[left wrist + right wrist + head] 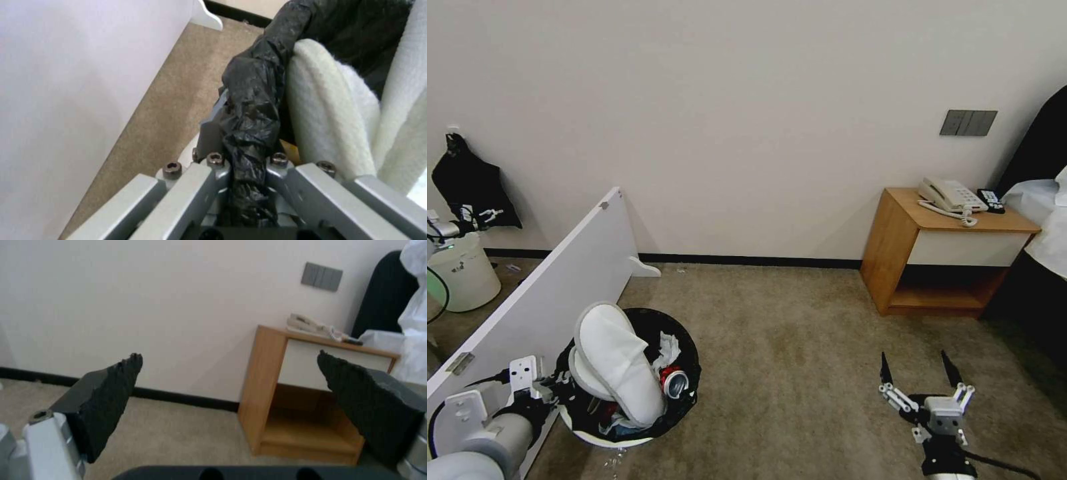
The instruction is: Pick up the trash bin, then pick up the garbage from the floor and place it into the trash bin.
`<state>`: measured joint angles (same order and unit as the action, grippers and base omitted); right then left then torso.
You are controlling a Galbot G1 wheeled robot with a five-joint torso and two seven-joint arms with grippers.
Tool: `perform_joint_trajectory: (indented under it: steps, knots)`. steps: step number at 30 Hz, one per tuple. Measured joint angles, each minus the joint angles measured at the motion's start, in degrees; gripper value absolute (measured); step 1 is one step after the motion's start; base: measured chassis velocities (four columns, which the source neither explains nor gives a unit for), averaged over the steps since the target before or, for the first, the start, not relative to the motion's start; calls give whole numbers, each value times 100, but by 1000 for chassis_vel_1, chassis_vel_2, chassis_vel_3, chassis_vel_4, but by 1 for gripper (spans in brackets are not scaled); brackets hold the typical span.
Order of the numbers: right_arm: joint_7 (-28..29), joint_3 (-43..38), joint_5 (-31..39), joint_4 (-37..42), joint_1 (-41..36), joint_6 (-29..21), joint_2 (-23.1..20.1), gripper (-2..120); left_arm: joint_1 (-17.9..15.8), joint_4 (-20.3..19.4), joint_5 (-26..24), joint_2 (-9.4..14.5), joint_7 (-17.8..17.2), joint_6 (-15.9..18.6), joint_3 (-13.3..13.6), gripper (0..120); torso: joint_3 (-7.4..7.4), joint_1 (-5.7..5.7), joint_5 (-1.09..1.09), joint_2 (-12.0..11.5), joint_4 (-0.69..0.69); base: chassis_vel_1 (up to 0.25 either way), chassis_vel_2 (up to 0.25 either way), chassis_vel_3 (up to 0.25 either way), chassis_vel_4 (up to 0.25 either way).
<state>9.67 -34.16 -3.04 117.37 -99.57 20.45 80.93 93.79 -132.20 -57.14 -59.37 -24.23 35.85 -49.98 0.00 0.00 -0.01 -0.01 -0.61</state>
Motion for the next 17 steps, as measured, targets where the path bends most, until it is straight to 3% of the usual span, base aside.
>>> perform_joint_trajectory:
  steps: [8,17]
  knots:
    - [-271,-244,-88,5,-46,195,149,100,156,-49,172,-94,79,-63,31,2,0,0,0,0,0,0,0,0,0]
    - [-536,-483,-99,30,-51,286,31,100,329,-123,381,-196,134,-112,68,2,0,0,1,1,-1,0,0,0,0]
